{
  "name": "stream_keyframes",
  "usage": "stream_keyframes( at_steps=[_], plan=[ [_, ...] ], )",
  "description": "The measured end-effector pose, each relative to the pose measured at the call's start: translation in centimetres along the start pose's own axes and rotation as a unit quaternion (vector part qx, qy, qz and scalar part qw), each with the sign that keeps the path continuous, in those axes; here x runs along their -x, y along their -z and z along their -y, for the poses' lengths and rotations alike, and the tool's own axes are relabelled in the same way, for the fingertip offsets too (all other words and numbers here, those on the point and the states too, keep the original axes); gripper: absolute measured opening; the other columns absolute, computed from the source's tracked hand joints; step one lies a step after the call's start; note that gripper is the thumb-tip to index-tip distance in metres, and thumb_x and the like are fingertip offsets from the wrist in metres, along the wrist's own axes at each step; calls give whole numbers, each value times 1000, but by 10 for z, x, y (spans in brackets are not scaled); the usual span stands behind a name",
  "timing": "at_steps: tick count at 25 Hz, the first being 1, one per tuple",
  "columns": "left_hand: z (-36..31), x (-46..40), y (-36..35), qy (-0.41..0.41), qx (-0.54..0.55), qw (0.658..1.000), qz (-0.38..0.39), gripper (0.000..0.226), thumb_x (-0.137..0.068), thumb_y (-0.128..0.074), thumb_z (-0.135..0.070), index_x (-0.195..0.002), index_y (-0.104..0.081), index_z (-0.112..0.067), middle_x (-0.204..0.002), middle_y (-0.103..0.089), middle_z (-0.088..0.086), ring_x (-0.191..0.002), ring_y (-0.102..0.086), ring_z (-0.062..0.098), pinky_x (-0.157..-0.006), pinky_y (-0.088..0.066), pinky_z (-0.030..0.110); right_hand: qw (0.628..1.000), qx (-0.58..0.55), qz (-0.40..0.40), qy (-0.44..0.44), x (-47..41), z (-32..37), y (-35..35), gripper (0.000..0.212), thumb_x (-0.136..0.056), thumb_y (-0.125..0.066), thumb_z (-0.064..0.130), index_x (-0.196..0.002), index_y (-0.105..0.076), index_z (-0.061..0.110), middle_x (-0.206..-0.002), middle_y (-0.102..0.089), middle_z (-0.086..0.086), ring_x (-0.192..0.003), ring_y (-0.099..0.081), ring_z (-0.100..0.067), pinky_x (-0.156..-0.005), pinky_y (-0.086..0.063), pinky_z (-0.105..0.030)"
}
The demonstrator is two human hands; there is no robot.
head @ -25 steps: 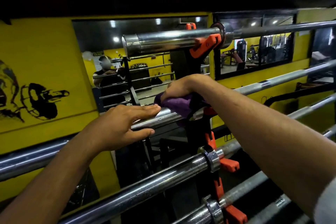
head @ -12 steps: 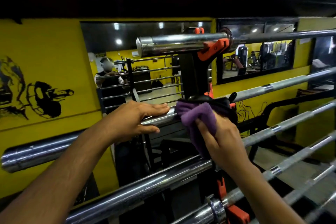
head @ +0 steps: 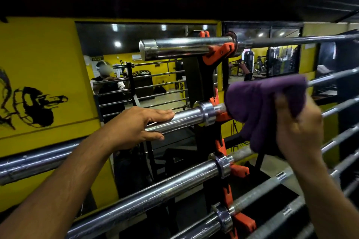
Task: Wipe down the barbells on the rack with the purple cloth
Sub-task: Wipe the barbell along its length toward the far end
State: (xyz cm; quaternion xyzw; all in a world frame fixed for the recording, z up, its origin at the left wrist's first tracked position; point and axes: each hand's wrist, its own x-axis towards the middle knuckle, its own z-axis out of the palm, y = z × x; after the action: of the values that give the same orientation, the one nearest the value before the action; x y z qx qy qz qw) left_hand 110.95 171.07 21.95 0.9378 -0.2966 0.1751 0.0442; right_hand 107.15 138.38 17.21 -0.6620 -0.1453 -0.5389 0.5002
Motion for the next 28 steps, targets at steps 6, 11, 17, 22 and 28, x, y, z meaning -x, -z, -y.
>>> stream_keyframes(
  at_steps=[6,11,17,22,28],
  plan=[
    [-4,0,2,9,14,1000,3,69,-84,-74,-35,-142,-39,-49,-139,-30,-41,-128,-27,-18,-103,-22,11,979,-137,-84,-126,-37,3,-1,12,-104,-50,37,-105,-56,27,-87,-60,14,-73,-58,13,-66,-45,-11],
    [-5,1,2,14,17,1000,-6,68,-83,-76,-36,-142,-44,-47,-143,-36,-36,-132,-32,-14,-110,-28,20,842,-338,-118,-404,87,18,-85,66,-87,-55,55,-147,-36,33,-132,-62,8,-112,-65,-5,-95,-52,-32],
    [-1,0,0,13,34,999,-16,66,-82,-78,-38,-140,-48,-47,-143,-42,-36,-135,-36,-13,-116,-32,27,738,-396,-89,-540,106,17,-155,37,-105,-47,39,-142,-42,37,-131,-64,0,-112,-64,-16,-94,-52,-39],
    [1,0,-3,18,40,999,-19,66,-82,-78,-37,-140,-49,-47,-144,-43,-34,-135,-38,-11,-117,-34,31,567,-538,-97,-616,74,-12,-163,38,-77,-70,58,-88,-73,22,-89,-73,1,-81,-69,-20,-73,-52,-35],
    [0,1,-4,27,50,998,-28,67,-82,-78,-34,-140,-48,-47,-144,-44,-33,-134,-38,-10,-115,-34,29,427,-617,-4,-661,70,-43,-185,11,-87,-73,22,-91,-64,29,-72,-64,5,-57,-63,-11,-54,-54,-14]
  ],
)
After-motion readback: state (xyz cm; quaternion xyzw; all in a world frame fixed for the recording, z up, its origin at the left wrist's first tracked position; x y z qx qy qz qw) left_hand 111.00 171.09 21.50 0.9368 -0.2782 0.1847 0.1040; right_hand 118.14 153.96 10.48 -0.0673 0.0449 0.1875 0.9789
